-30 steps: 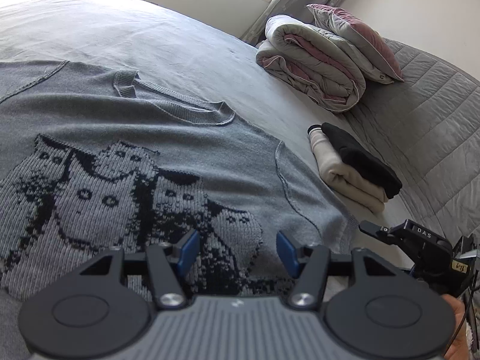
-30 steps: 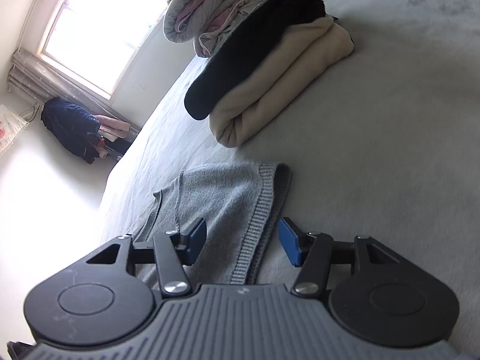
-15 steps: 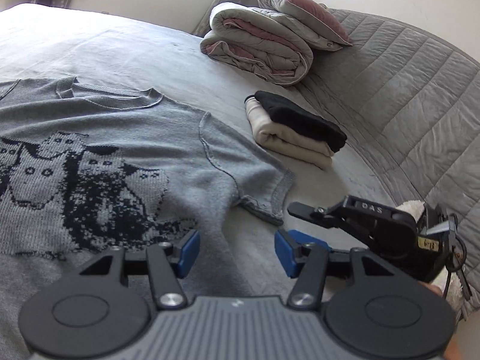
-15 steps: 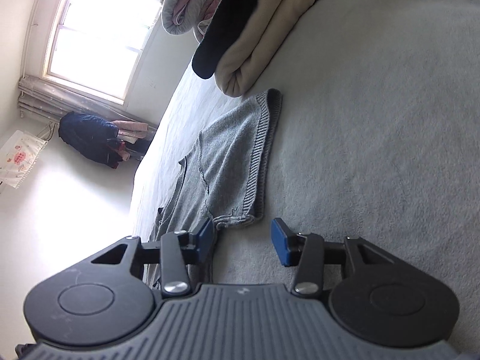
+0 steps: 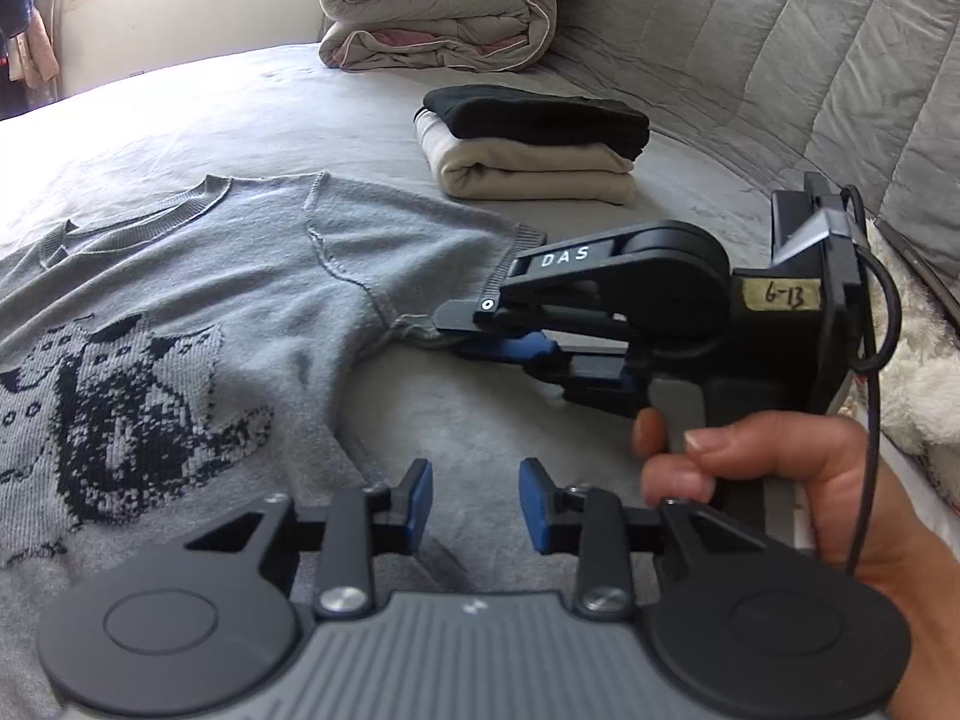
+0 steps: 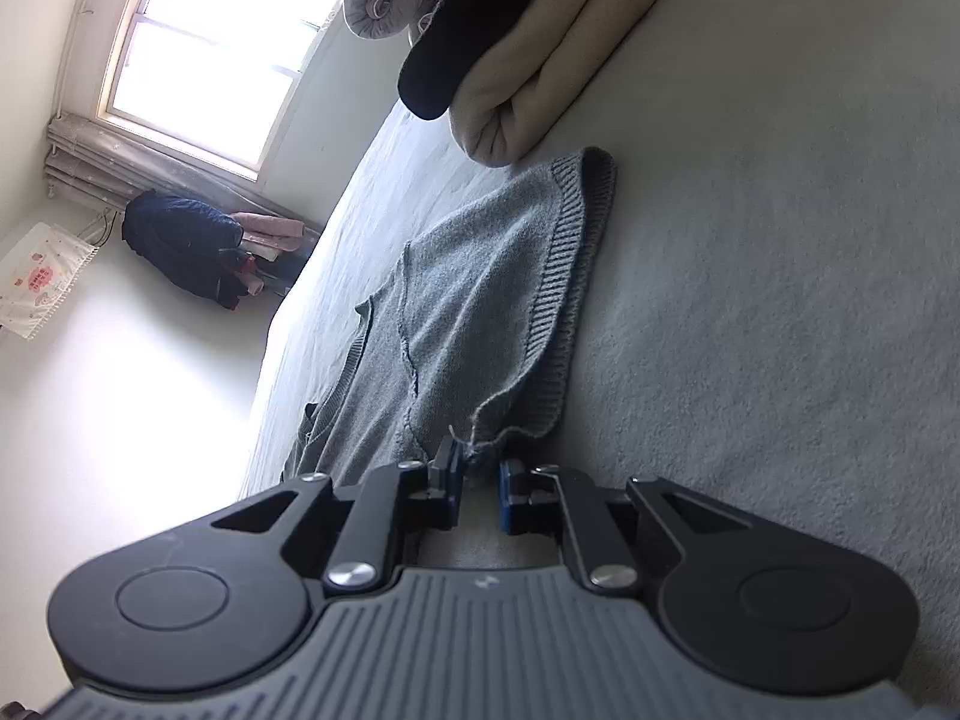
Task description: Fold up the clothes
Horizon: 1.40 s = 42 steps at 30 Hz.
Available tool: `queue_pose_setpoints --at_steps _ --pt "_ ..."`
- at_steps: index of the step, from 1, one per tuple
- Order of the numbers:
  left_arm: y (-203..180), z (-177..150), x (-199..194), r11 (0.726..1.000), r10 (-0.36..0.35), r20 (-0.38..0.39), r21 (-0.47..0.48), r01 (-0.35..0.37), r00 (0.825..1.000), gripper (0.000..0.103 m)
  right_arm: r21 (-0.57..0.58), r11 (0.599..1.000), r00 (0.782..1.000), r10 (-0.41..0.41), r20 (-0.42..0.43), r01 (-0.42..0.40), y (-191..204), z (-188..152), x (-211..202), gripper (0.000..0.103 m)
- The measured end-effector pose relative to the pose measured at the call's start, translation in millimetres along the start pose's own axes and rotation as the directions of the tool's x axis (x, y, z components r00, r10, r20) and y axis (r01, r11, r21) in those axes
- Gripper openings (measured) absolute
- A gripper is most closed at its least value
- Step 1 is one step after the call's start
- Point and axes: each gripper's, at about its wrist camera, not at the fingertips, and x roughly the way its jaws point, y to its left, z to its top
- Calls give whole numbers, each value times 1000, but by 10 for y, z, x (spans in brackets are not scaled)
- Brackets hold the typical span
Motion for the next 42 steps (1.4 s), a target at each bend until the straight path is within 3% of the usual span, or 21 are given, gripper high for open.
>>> queue_pose_setpoints --at_steps 5,7,13,15,16,19,22,26,29,33,37,39,41,42 --pt "27 -13 70 991 135 -42 -8 -135 990 32 -10 1000 1000 -10 5 10 36 -11 -52 12" --pt "16 -17 94 989 149 -52 3 -149 987 33 -18 1000 1000 -11 8 11 70 -11 -50 19" --pt "-17 20 173 982 188 -68 10 -188 980 31 -52 998 999 -28 37 30 146 -25 -2 21" --pt "-10 24 184 981 194 -63 2 -195 979 16 -72 997 999 -30 45 33 191 -20 62 19" --pt "5 22 182 981 193 -57 -2 -194 979 2 -88 995 998 -37 50 41 203 -22 73 14" --pt "116 5 120 990 125 -22 -64 -126 992 1 -110 992 996 -51 76 59 209 -30 63 9" --pt "203 -17 16 990 -18 28 -137 21 999 1 -108 993 992 -43 115 56 232 3 2 9" --pt "181 -2 -61 965 -192 81 -165 204 978 1 -110 992 984 -36 175 56 257 80 -116 8" --pt "163 25 -15 941 -275 66 -185 282 959 1 -125 989 976 -47 211 75 265 134 -206 8" --pt "174 21 170 945 -265 -8 -200 258 964 1 -162 973 969 -132 208 168 235 130 -158 8" --pt "208 -25 294 940 -273 -33 -223 259 961 3 -168 960 967 -200 156 226 92 81 -13 9" --pt "242 -30 208 933 -293 -16 -226 282 956 11 -174 961 971 -189 148 214 101 77 -37 17" --pt "311 -37 89 927 -307 12 -224 301 952 35 -189 959 973 -191 130 213 130 77 -82 18" --pt "340 -42 22 929 -299 28 -220 297 954 37 -199 956 973 -195 122 217 140 69 -101 21"
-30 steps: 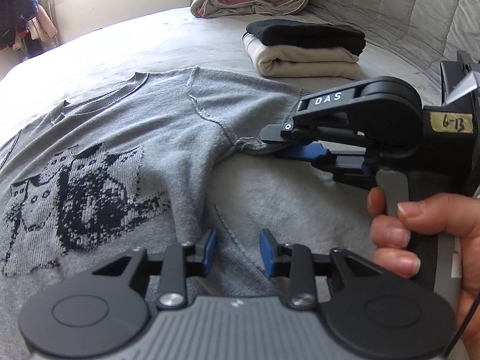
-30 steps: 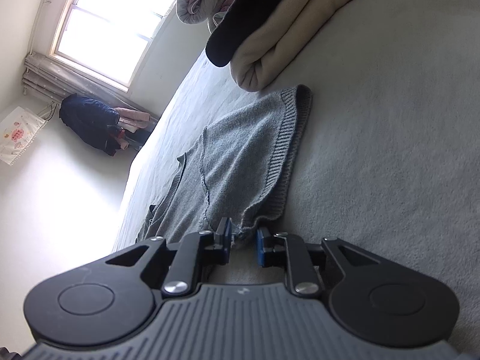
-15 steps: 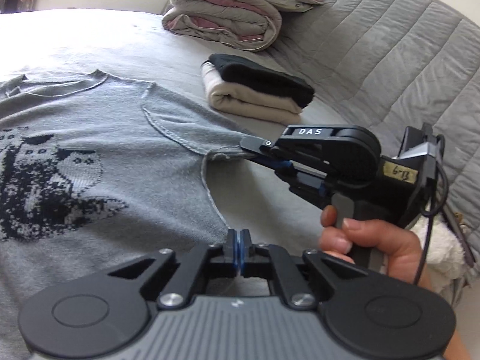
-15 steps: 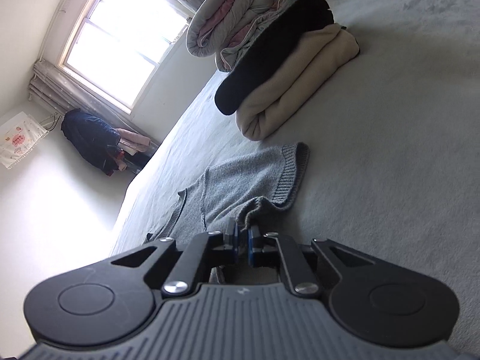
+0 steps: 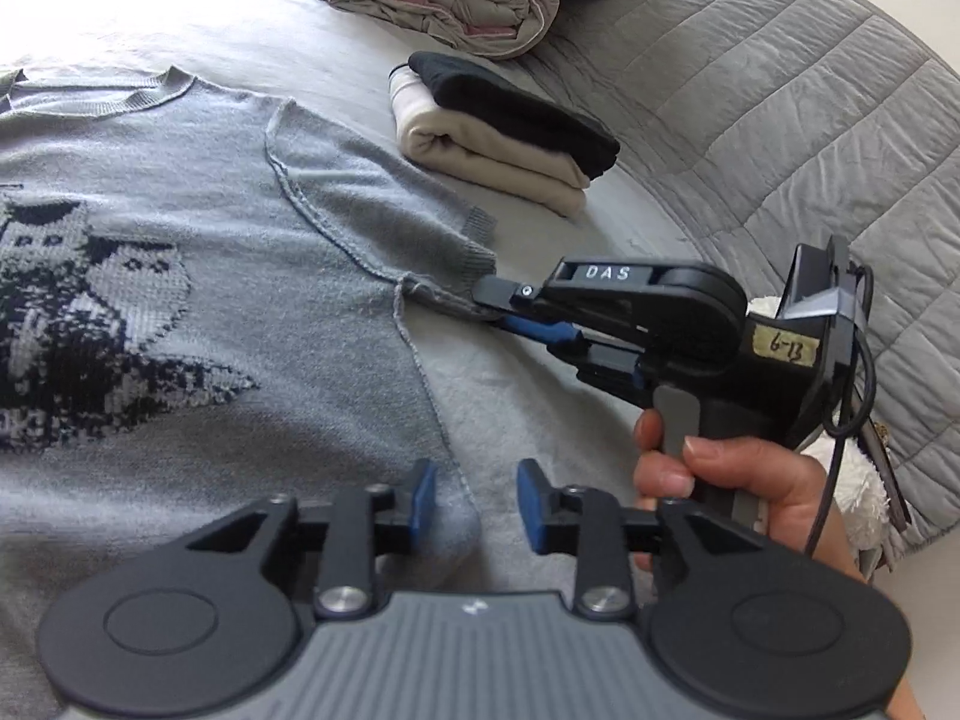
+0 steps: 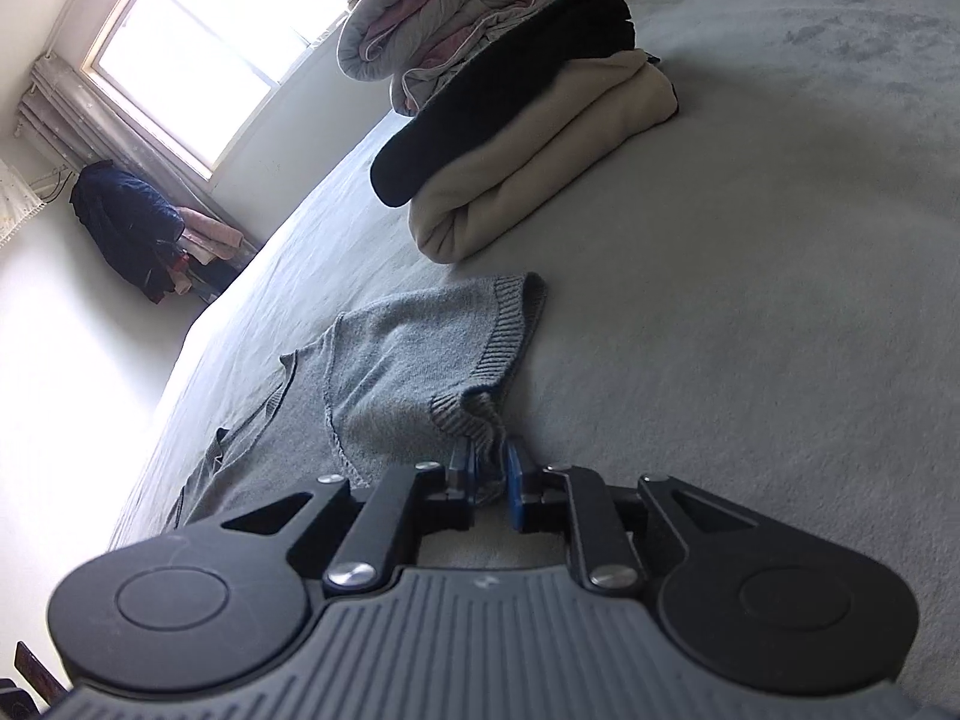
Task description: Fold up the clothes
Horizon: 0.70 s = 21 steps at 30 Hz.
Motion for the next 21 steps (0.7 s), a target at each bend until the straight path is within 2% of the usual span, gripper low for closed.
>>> queue_pose_setpoints --at_steps 2,4,6,10,16,21 --pt "35 -5 -122 1000 11 23 -2 -11 1000 39 -12 1000 1000 16 -12 -17 -5 -26 -51 31" --pt "110 -19 -249 999 30 41 -21 -29 999 43 -14 999 999 44 -15 -44 -7 -67 -125 51" --pt "179 -31 -345 998 56 44 -38 -55 997 45 -29 999 999 39 -17 -39 20 -128 -194 51" --pt "211 -22 -521 988 154 40 -19 -153 987 51 -19 999 999 28 -16 -28 57 -283 -321 51" --pt "298 -75 -787 976 219 16 -6 -219 976 64 -45 999 997 -19 -69 16 228 -472 -477 52" --pt "468 -205 -1075 967 254 17 1 -254 967 67 -65 997 993 -43 -107 37 308 -701 -650 51"
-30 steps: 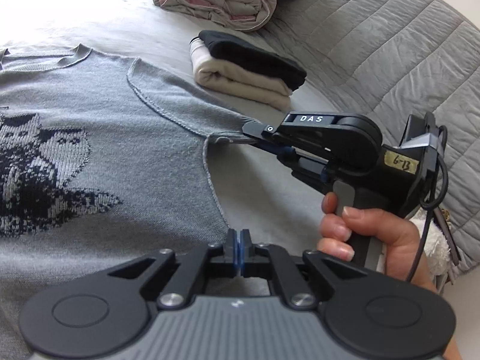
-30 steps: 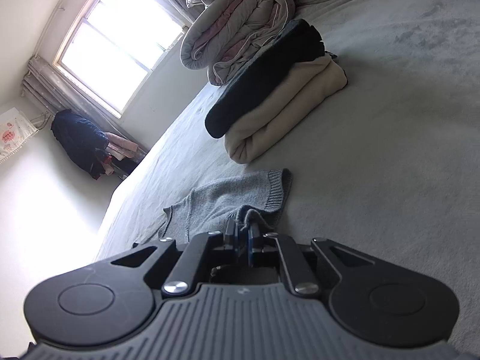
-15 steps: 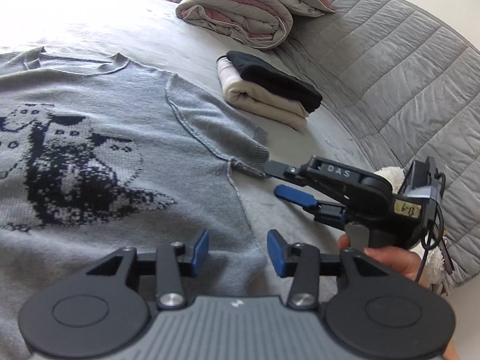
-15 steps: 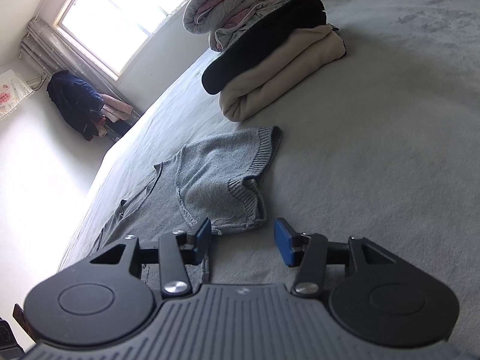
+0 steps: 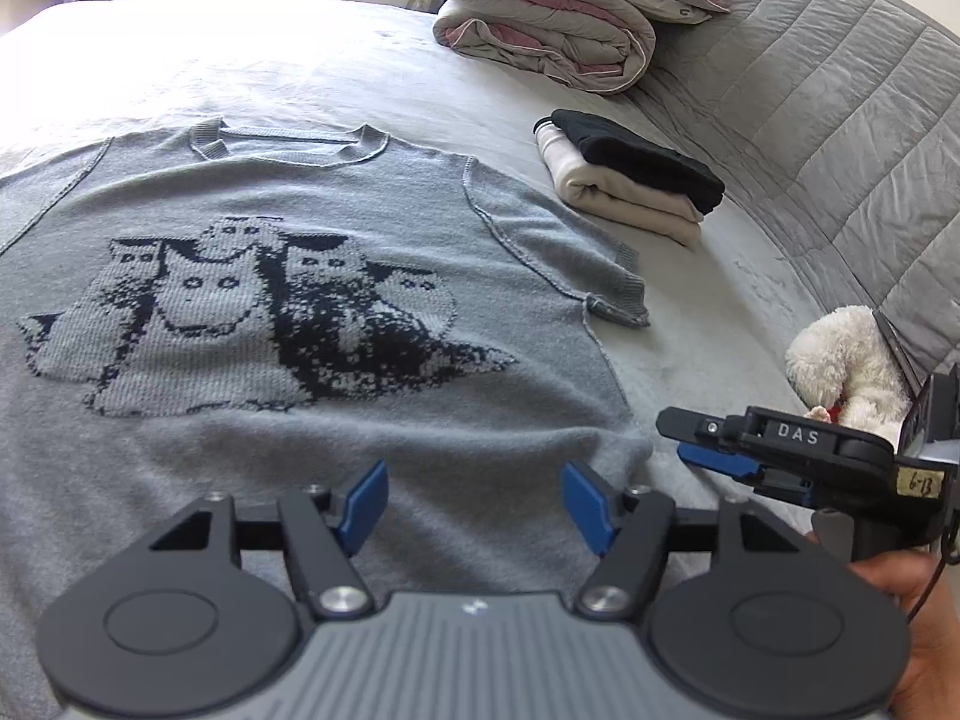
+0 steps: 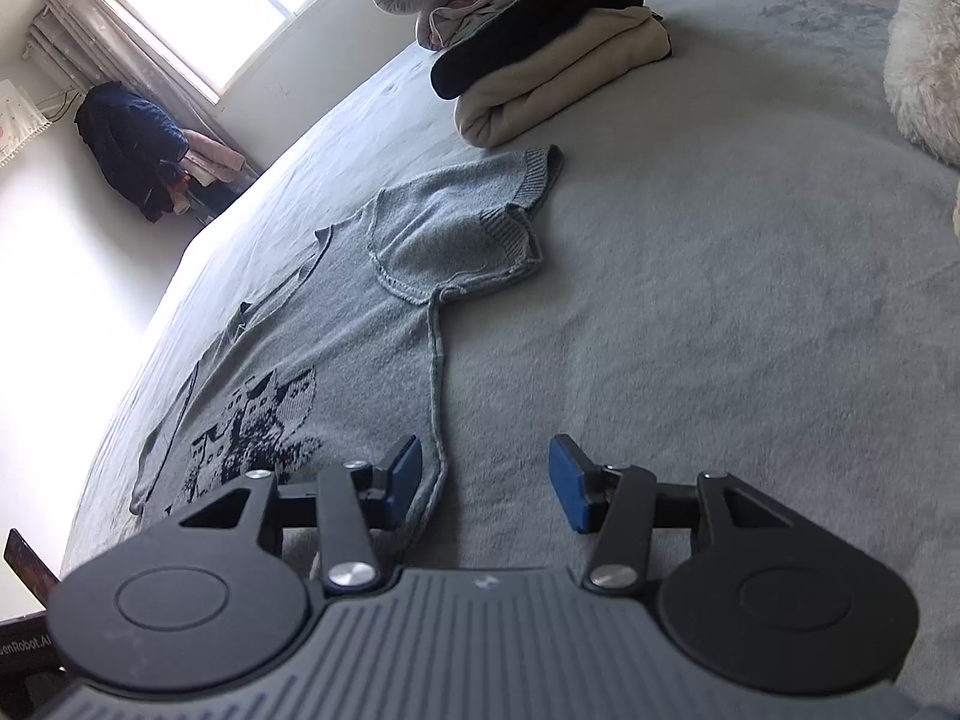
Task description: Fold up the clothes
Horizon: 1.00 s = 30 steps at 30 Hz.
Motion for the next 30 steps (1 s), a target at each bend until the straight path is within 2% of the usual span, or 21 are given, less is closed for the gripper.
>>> queue_pose_setpoints --at_steps 5,13,20,22,25,27,29,30 --pt "421 -193 -255 998 56 -2 -5 -56 998 69 43 999 1000 12 -25 -11 -17 -223 -175 51" --pt "1327 -554 -749 978 121 32 -176 -114 992 69 30 999 998 20 -68 -18 97 -575 -383 51" --pt "1733 -973 -1213 949 193 94 -269 -162 977 69 18 1000 996 21 -82 -20 163 -885 -607 51" --pt "1817 -1068 -1278 941 187 91 -302 -152 978 69 20 1000 996 20 -84 -19 158 -981 -666 50" --pt "1893 -1168 -1291 933 134 75 -346 -100 988 67 30 999 997 21 -74 -19 149 -1100 -727 48" --pt "1891 -1221 -1262 931 102 63 -358 -73 993 59 43 999 998 22 -61 -20 144 -1146 -745 48" --pt "1830 -1256 -1200 938 90 50 -341 -68 995 47 51 999 999 14 -51 -11 153 -1167 -731 45" --pt "1796 -1266 -1182 941 101 50 -330 -79 994 41 52 999 999 10 -50 -7 163 -1178 -715 39"
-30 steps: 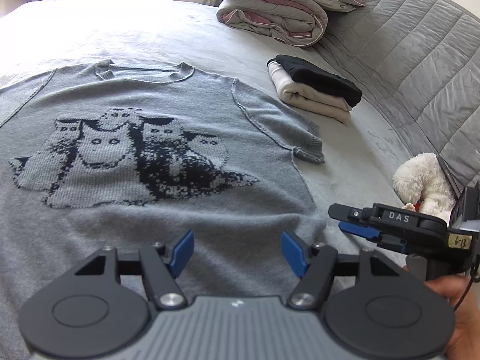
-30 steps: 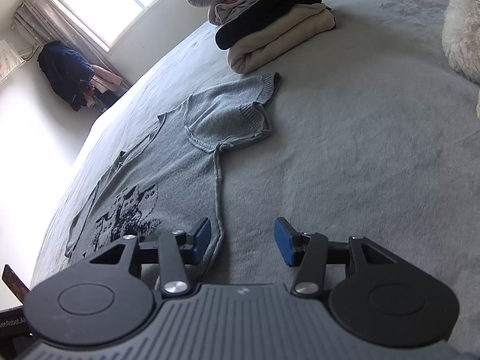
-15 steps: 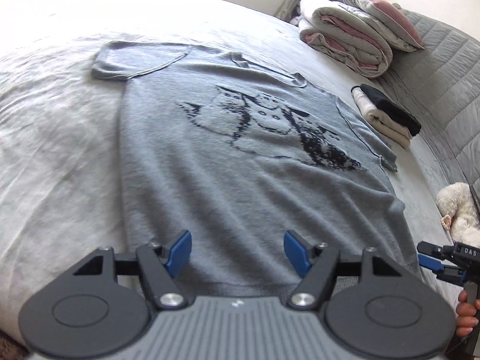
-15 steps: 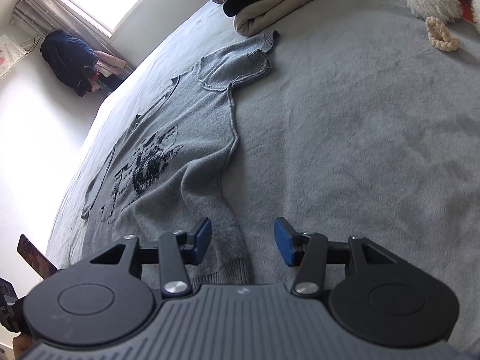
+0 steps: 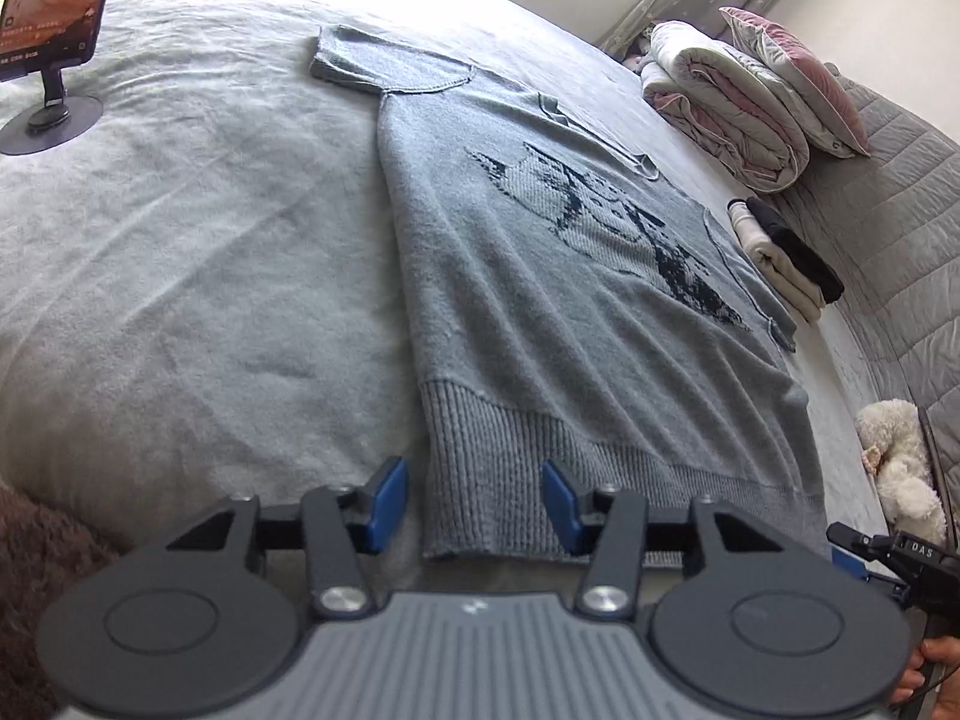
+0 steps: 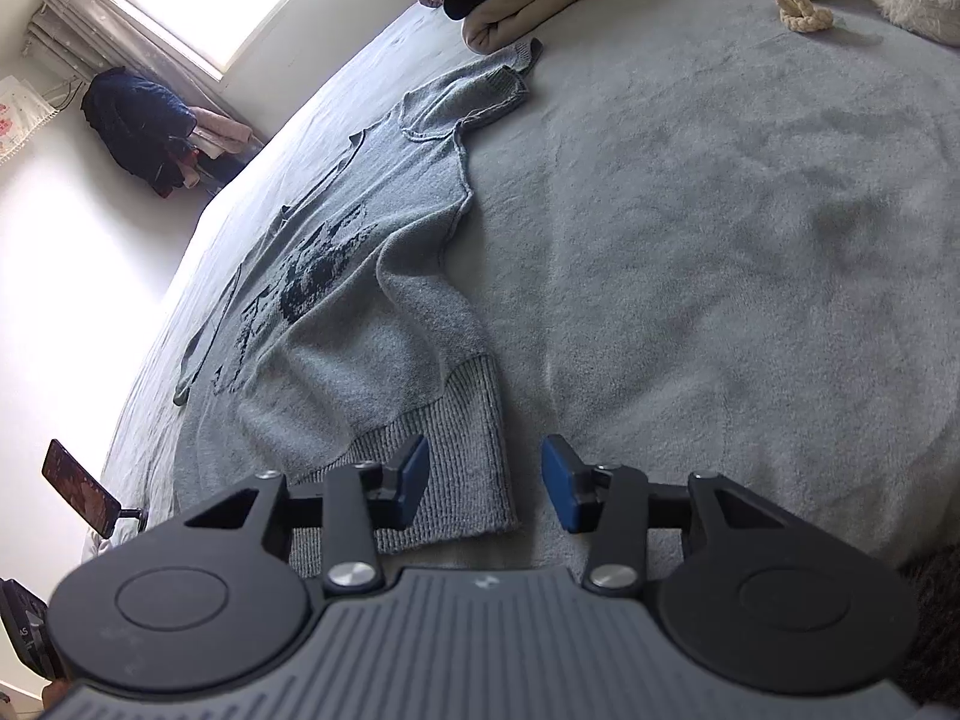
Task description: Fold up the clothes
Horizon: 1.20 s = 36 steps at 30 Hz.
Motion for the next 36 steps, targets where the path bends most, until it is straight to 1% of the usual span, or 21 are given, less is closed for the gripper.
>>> queue_pose_setpoints --at_steps 1,2,3,4,6,8,9,11,13,16,18,20,21,23,24,26,29,31,33,35,36 --pt "-30 -22 14 1000 10 4 12 -10 1000 20 1 1000 1000 -4 1 4 8 -10 17 30" --pt "-60 -44 29 999 20 9 25 -21 1000 8 1 1000 1000 -9 2 9 17 -20 33 24" --pt "-85 -60 24 999 29 19 34 -29 999 8 2 1000 1000 -15 2 15 28 -29 42 12" --pt "-92 -58 -43 999 32 47 33 -33 998 8 0 1000 1000 -19 4 19 44 -37 28 9" --pt "-107 -49 -184 999 39 104 33 -43 994 8 -11 1000 1000 -19 19 19 93 -54 -43 8" --pt "-129 -9 -375 996 58 166 60 -69 984 8 -36 999 999 -11 37 13 172 -77 -166 8" --pt "-125 9 -435 994 67 177 70 -80 982 8 -51 999 999 -9 40 11 217 -90 -224 7" --pt "-100 34 -484 991 84 168 87 -100 982 8 -97 995 999 -13 33 16 317 -136 -297 7" --pt "-64 28 -429 988 107 133 100 -121 985 8 -147 988 999 -37 13 39 398 -203 -290 7" --pt "18 -30 -241 982 151 69 105 -157 986 8 -172 982 996 -88 -35 81 382 -307 -132 7" --pt "82 -80 -190 983 152 54 93 -157 987 9 -165 981 993 -107 -50 98 315 -356 -31 7" --pt "125 -97 -201 987 134 60 82 -139 989 13 -166 983 995 -85 -43 76 307 -365 -52 9" --pt "141 -90 -218 989 121 66 75 -126 990 16 -167 984 997 -70 -44 61 308 -358 -71 18" --pt "189 -57 -270 994 91 93 49 -95 992 33 -171 984 998 -49 -43 41 309 -334 -113 19" --pt "215 -43 -296 996 81 111 35 -85 991 35 -173 984 998 -46 -34 40 313 -325 -141 19" --pt "254 -23 -321 998 62 131 11 -64 989 36 -179 983 999 -39 -8 37 326 -312 -200 19" --pt "295 6 -294 999 31 130 -17 -29 991 36 -196 980 1000 -16 12 18 403 -290 -242 19" --pt "293 9 -277 999 32 138 -20 -29 990 36 -220 975 1000 1 13 2 500 -277 -230 19" --pt "283 18 -254 999 49 136 -25 -46 990 36 -251 968 1000 20 5 -18 630 -285 -190 20" --pt "265 37 -231 997 79 131 -24 -77 988 45 -287 957 999 31 -9 -32 800 -313 -112 28" --pt "248 51 -220 995 98 128 -18 -97 987 48 -309 950 999 38 -17 -41 896 -334 -62 41"
